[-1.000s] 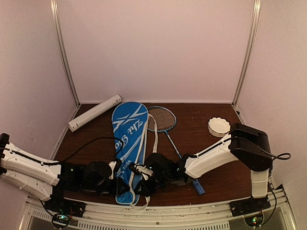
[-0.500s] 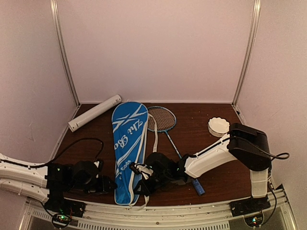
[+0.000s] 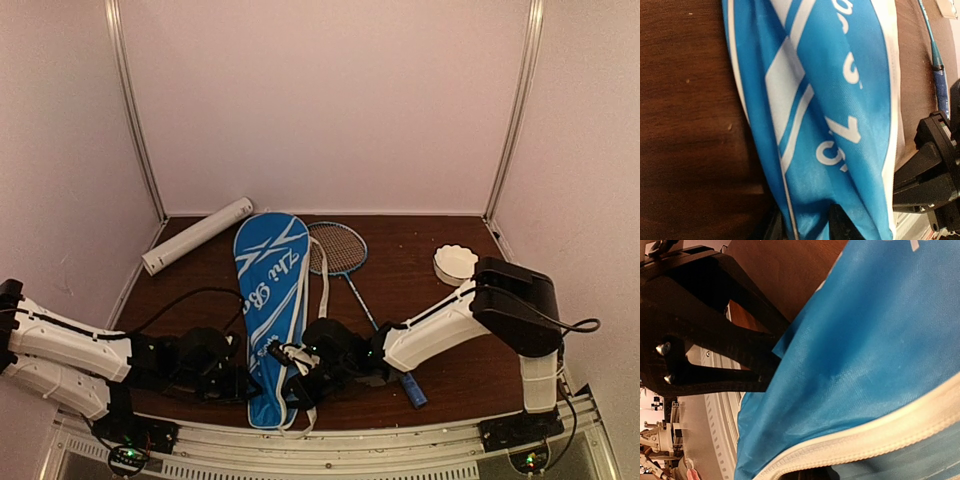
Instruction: Pack up the badminton gear
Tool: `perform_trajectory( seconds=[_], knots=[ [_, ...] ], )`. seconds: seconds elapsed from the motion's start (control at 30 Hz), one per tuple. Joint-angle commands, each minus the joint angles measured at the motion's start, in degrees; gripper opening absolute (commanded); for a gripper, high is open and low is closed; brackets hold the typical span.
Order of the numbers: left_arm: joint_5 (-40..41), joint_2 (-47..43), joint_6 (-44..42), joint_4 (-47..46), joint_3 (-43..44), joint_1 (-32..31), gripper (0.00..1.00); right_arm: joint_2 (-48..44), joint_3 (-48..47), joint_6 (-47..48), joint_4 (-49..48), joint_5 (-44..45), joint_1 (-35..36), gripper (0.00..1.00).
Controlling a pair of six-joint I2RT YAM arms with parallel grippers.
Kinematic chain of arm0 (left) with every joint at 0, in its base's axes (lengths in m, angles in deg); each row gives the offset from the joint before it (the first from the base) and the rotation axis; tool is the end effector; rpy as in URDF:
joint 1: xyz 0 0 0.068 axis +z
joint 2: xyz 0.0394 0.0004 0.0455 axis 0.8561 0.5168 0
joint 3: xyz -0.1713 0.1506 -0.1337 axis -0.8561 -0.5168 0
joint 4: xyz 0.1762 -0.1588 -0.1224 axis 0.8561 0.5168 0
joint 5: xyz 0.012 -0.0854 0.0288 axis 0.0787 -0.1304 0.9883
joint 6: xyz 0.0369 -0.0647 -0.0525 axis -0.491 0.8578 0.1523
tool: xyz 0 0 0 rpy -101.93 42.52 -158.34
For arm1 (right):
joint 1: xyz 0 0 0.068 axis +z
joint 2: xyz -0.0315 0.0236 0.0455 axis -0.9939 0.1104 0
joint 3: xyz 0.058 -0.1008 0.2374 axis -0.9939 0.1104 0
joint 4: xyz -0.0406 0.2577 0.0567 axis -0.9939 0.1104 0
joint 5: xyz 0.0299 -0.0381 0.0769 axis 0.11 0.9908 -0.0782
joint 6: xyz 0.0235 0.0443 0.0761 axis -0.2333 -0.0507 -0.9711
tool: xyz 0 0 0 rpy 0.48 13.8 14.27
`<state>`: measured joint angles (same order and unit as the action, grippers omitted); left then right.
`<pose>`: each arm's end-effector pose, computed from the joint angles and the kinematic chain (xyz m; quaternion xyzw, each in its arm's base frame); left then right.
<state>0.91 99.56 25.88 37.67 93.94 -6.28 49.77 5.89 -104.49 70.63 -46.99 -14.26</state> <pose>0.0978 -0.2125 0.0834 -0.0596 0.9438 -0.3044 0.1142 0.1110 0.4248 0.0700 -0.3693 0.7966 0.4775 0.0324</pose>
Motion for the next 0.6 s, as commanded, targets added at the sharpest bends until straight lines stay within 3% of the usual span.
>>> perform_trajectory(
  seconds=[0.0,0.23,0.37,0.57],
  knots=[
    [-3.25,1.28,-1.82,-3.27,-0.10,0.15,0.34,1.38,-1.91,-3.18,-5.89,-2.85,0.06,0.00],
    [-3.10,0.56,-1.51,-4.30,-0.44,0.13,0.35,2.89,-4.89,-6.05,-10.71,-4.35,0.21,0.00],
    [-1.85,-0.40,-0.16,-3.01,-0.56,0.13,0.41,3.41,-6.42,-5.92,-10.85,-4.52,0.96,0.00],
    [1.14,-5.59,3.66,-2.63,-3.25,0.15,0.44,-0.87,-0.15,-5.04,-15.04,0.34,1.02,0.01]
  ],
)
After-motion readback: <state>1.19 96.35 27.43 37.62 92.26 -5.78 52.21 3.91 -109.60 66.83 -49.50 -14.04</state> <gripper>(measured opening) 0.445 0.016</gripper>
